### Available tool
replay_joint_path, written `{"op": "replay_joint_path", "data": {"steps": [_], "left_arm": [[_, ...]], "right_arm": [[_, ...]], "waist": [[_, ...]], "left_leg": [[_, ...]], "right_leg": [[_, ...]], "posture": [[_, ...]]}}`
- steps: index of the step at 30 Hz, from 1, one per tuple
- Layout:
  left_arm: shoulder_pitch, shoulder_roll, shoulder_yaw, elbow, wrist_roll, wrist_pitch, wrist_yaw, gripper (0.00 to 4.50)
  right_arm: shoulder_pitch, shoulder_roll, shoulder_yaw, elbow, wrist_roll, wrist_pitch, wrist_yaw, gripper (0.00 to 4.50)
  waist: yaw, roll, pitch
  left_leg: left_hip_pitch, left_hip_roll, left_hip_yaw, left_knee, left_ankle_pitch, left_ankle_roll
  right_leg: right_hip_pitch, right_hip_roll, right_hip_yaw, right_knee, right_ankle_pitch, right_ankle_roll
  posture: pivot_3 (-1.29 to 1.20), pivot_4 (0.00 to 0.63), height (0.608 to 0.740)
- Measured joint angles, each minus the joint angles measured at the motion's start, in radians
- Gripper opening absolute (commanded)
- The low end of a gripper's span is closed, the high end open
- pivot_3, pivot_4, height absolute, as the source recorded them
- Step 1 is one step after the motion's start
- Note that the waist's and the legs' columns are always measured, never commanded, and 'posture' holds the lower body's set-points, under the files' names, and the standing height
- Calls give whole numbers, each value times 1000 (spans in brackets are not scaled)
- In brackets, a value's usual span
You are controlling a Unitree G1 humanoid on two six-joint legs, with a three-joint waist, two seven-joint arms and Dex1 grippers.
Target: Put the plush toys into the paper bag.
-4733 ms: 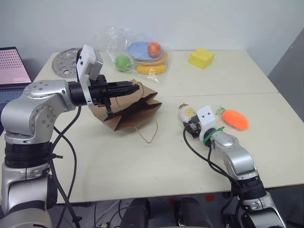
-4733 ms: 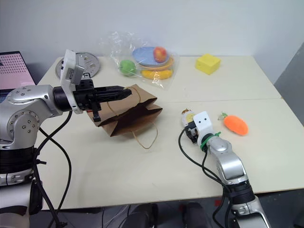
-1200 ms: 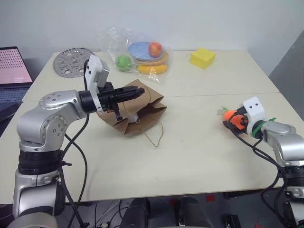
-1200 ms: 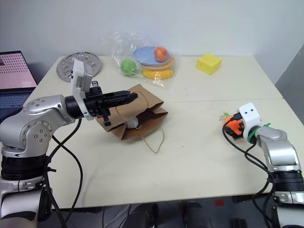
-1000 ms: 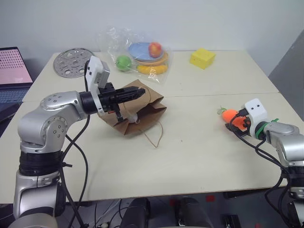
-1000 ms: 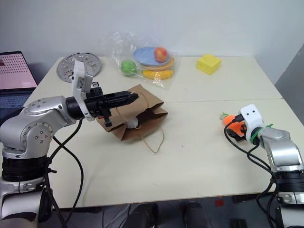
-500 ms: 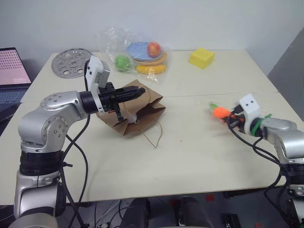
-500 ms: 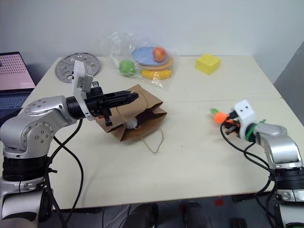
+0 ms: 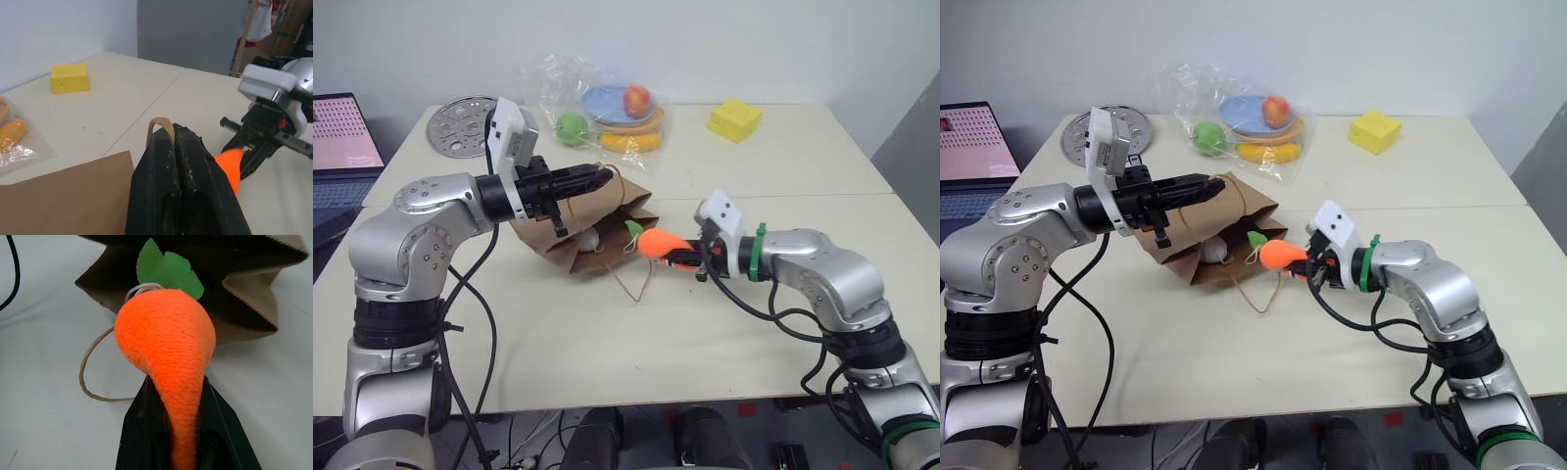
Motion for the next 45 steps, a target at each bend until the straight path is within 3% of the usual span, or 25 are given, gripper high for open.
{"op": "replay_joint_path", "data": {"steps": [7, 19, 27, 39, 45], "left_arm": [[-9, 1, -7, 0, 0, 5, -8, 0], [-10, 1, -7, -9, -10, 22, -8, 0], [-8, 1, -7, -26, -27, 36, -8, 0], [-7, 7, -6, -44, -43, 55, -14, 0], [-7, 8, -7, -44, -44, 55, -13, 0]], "right_arm": [[-96, 156, 69, 131, -60, -79, -62, 83], [-199, 374, 149, 533, -223, -334, -121, 83], [-230, 505, 37, 693, -252, -469, -261, 83], [-305, 596, -108, 985, -263, -551, -432, 83], [-301, 599, -80, 982, -281, -582, -350, 2259]], "waist": [[-5, 0, 0], [-6, 0, 0], [-6, 0, 0], [-8, 0, 0], [-9, 0, 0]], "left_leg": [[0, 0, 0, 0, 0, 0], [1, 0, 0, 0, 0, 0], [1, 0, 0, 0, 0, 0], [2, -1, 0, -1, 0, -1], [2, 0, 0, -2, 0, -1]], "right_leg": [[-1, 0, 0, 2, 0, 0], [-1, 0, 0, 3, 0, 0], [-2, 0, 0, 3, 0, 0], [-1, 0, 1, 4, 0, 0], [-2, 0, 1, 4, 0, 0]], "posture": [[0, 150, 740], [0, 150, 740], [0, 150, 740], [0, 150, 740], [0, 150, 740]]}}
